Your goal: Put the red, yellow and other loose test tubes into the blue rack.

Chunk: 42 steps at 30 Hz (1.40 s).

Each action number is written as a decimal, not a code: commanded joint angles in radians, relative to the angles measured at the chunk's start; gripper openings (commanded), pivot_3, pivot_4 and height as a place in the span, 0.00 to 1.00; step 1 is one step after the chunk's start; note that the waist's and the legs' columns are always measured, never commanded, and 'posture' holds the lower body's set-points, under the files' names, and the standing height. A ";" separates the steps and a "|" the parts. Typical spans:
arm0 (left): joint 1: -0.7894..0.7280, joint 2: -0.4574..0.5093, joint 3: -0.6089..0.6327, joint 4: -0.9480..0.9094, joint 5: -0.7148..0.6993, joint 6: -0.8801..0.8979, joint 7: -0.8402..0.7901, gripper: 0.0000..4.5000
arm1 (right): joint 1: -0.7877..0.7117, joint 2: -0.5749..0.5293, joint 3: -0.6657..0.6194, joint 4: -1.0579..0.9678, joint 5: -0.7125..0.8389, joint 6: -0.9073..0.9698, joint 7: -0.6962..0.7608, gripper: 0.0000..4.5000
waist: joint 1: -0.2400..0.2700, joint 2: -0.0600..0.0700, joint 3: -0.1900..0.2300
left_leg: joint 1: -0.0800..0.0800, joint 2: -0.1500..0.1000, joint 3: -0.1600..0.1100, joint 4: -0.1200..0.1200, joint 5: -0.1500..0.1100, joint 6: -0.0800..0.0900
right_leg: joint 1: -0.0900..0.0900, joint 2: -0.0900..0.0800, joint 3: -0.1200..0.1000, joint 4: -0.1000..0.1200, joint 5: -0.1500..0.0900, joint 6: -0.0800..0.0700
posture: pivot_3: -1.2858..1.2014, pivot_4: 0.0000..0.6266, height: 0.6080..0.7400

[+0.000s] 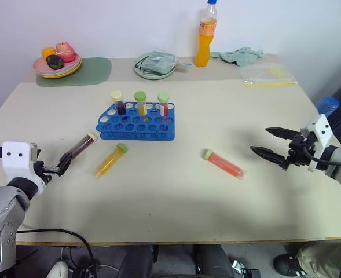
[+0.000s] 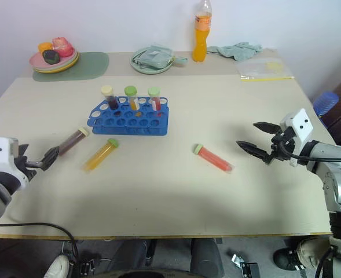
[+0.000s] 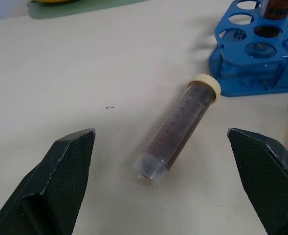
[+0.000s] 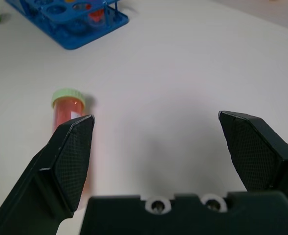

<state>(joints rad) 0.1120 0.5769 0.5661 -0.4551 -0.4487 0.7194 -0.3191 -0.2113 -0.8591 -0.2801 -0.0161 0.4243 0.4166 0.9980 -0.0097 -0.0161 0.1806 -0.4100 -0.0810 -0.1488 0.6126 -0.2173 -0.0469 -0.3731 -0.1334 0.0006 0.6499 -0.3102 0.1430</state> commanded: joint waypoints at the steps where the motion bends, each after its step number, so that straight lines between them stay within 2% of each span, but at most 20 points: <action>1: -0.003 -0.004 0.008 -0.023 0.001 -0.011 0.009 0.99 | 0.001 -0.021 -0.014 -0.049 0.005 0.006 -0.007 1.00 | -0.001 0.000 0.000 | 0.000 0.000 0.000 0.000 0.000 0.000 | 0.000 0.000 0.000 0.000 0.000 0.000 | 0.52 0.24 1.00; 6: -0.046 -0.023 0.020 -0.021 -0.026 -0.001 0.023 0.99 | -0.005 -0.029 -0.012 -0.063 0.003 0.024 -0.012 1.00 | 0.000 0.000 0.000 | 0.000 0.000 0.000 0.000 0.000 0.000 | 0.000 0.000 0.000 0.000 0.000 0.000 | 0.52 0.24 1.00; 11: -0.092 -0.019 -0.017 -0.034 -0.046 -0.016 0.002 0.99 | -0.014 -0.033 -0.001 -0.085 -0.011 0.062 -0.044 1.00 | 0.000 0.000 0.000 | 0.000 0.000 0.001 0.000 0.000 0.000 | 0.000 0.000 0.000 0.000 0.000 0.000 | 0.52 0.24 1.00; 15: -0.122 -0.012 -0.102 -0.094 -0.118 -0.015 -0.095 0.99 | -0.005 -0.047 -0.003 -0.192 0.009 0.148 -0.073 1.00 | 0.000 0.000 0.000 | 0.000 0.000 0.001 0.000 0.000 0.000 | 0.000 0.000 0.000 0.000 0.000 0.000 | 0.52 0.24 1.00; 17: -0.148 -0.018 -0.188 -0.107 -0.135 -0.021 -0.141 0.99 | 0.003 -0.088 -0.006 -0.284 0.028 0.259 -0.092 1.00 | 0.001 0.001 0.000 | 0.000 0.000 0.001 0.000 0.000 0.000 | 0.000 0.000 0.000 0.000 0.000 0.000 | 0.52 0.24 1.00; 22: -0.200 0.004 -0.373 -0.074 -0.093 -0.065 -0.243 0.99 | 0.000 -0.160 0.015 -0.451 0.075 0.480 -0.144 1.00 | 0.003 0.001 0.001 | -0.001 0.000 0.002 0.000 -0.001 0.001 | 0.000 0.000 0.001 -0.001 0.000 0.000 | 0.52 0.24 1.00; 25: -0.231 0.026 -0.488 -0.049 -0.050 -0.117 -0.321 0.99 | -0.054 -0.177 0.080 -0.511 0.093 0.676 -0.222 1.00 | -0.001 0.002 0.001 | -0.001 0.001 0.004 0.000 -0.001 0.002 | -0.001 0.000 0.001 -0.001 0.000 0.000 | 0.52 0.24 1.00; 27: -0.267 0.020 -0.545 -0.021 -0.044 -0.139 -0.366 0.99 | -0.146 -0.139 0.145 -0.523 0.117 0.837 -0.282 1.00 | -0.002 0.003 0.001 | -0.001 0.002 0.005 0.000 -0.001 0.002 | -0.001 0.000 0.002 -0.001 0.000 0.000 | 0.52 0.24 1.00; 33: -0.279 0.014 -0.638 0.022 -0.008 -0.189 -0.438 0.99 | -0.378 -0.034 0.361 -0.486 0.112 1.050 -0.377 1.00 | -0.005 0.003 0.001 | -0.002 0.002 0.006 0.000 -0.002 0.003 | -0.003 0.001 0.003 -0.002 0.000 0.000 | 0.52 0.24 1.00; 37: -0.236 0.034 -0.650 0.028 0.031 -0.222 -0.454 0.99 | -0.485 0.014 0.480 -0.416 0.096 1.106 -0.402 1.00 | -0.003 0.003 0.001 | -0.005 0.002 0.006 0.000 -0.002 0.003 | -0.007 0.001 0.005 -0.001 0.000 0.000 | 0.52 0.24 1.00; 42: -0.202 0.043 -0.628 0.028 0.042 -0.238 -0.447 0.99 | -0.565 0.017 0.603 -0.317 0.061 1.070 -0.397 1.00 | -0.001 0.003 0.001 | -0.012 0.002 0.006 0.002 -0.001 0.003 | -0.014 0.001 0.005 0.000 0.001 0.001 | 0.52 0.24 1.00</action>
<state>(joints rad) -0.0889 0.6140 -0.0891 -0.4077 -0.4088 0.5079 -0.7644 -0.7508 -0.8388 0.3129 -0.3418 0.5020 1.5031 0.5970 -0.0110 -0.0133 0.1819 -0.4234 -0.0795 -0.1423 0.6149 -0.2185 -0.0445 -0.3889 -0.1325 0.0062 0.6508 -0.3089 0.1437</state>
